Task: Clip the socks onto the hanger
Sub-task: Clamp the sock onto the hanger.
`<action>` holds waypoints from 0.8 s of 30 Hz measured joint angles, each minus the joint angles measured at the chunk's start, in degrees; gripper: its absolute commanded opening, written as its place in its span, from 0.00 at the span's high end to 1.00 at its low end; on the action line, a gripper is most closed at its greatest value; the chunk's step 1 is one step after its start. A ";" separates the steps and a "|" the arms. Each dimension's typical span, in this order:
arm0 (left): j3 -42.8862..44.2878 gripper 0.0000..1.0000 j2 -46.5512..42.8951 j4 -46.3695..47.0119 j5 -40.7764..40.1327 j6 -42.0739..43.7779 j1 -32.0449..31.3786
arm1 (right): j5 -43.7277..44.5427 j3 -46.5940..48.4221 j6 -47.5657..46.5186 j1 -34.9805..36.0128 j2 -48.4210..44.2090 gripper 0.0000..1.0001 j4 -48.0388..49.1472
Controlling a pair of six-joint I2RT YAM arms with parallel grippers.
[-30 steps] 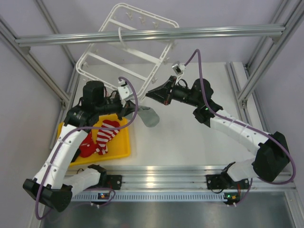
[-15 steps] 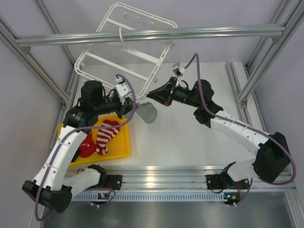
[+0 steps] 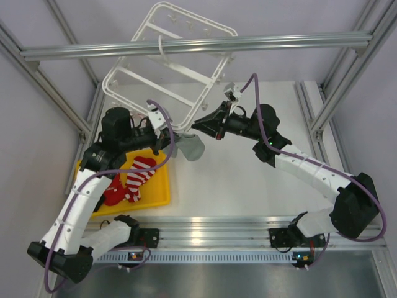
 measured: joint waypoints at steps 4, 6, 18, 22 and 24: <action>0.00 1.00 0.44 -0.37 0.87 1.53 0.00 | -0.48 -0.02 0.96 -0.02 0.00 1.00 0.87; 0.00 1.00 0.90 -0.90 0.96 1.99 0.00 | -0.72 -0.02 1.77 -0.02 0.00 1.00 1.36; -0.24 1.00 2.08 -1.03 -0.11 0.44 0.02 | -1.60 -0.55 1.60 -0.55 -0.02 1.00 2.21; -0.24 1.00 2.01 -0.59 0.33 -1.03 0.02 | -1.62 -0.85 -0.35 -0.61 -0.13 1.00 2.25; -0.24 1.00 1.99 -0.39 0.57 -1.62 0.04 | -1.70 -0.87 -1.20 -0.61 -0.15 1.00 2.25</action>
